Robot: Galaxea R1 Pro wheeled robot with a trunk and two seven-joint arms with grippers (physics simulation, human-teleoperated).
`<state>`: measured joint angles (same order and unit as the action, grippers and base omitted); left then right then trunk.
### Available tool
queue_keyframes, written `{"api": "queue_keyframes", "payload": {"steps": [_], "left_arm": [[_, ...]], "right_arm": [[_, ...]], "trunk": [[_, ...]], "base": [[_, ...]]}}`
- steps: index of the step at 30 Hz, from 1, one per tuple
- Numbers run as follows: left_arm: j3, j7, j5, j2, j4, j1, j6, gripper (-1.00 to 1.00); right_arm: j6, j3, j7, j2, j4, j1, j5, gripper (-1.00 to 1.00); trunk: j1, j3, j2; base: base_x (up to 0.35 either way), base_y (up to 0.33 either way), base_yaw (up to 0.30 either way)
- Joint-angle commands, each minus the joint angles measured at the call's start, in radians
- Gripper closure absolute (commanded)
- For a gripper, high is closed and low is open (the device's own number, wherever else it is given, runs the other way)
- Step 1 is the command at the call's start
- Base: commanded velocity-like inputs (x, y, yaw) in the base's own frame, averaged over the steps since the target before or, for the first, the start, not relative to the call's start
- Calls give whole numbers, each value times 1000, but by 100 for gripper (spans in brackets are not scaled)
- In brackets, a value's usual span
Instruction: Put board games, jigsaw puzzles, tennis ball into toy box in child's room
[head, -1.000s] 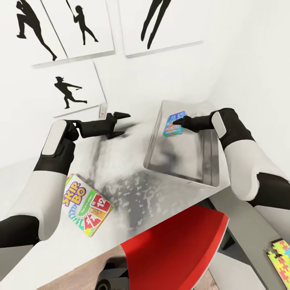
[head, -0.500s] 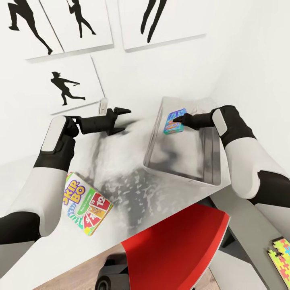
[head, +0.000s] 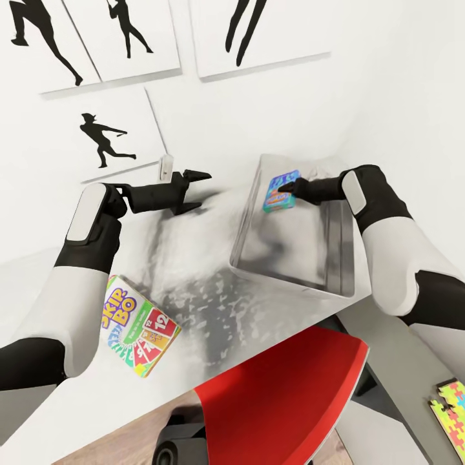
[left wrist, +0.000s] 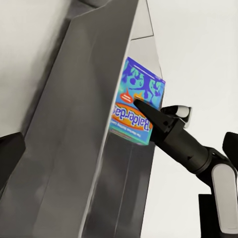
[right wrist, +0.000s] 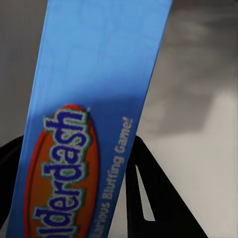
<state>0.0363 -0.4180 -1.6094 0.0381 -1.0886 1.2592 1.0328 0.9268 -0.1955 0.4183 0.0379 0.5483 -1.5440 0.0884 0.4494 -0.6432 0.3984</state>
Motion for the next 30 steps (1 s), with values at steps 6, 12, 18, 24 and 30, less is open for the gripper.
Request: {"api": "queue_keyframes", "payload": {"steps": [6,12,18,24,30], "left_arm": [[3,-10,-10,0,-1,1,0,-100],[3,-10,-10,1,-1,1,0,-100],[3,-10,-10,1,-1,1,0,-100],[4,-10,-10,2,-1,1,0,-100],[4,-10,-10,2,-1,1,0,-100]], "right_arm": [[7,-3,-3,-1,0,-6,8,100],[7,-2,-3,-2,0,-11,8,100],[7,-2,-3,-4,0,-12,8,100],[7,-1,-3,-5,0,-13,8,100],[7,-1,-3,-4,0,-13,8,100]], "trunk": [[1,-2,2],[1,-2,2],[1,-2,2],[1,-2,2],[1,-2,2]], "base": [[0,0,0],[0,0,0],[0,0,0],[0,0,2],[0,0,84]]}}
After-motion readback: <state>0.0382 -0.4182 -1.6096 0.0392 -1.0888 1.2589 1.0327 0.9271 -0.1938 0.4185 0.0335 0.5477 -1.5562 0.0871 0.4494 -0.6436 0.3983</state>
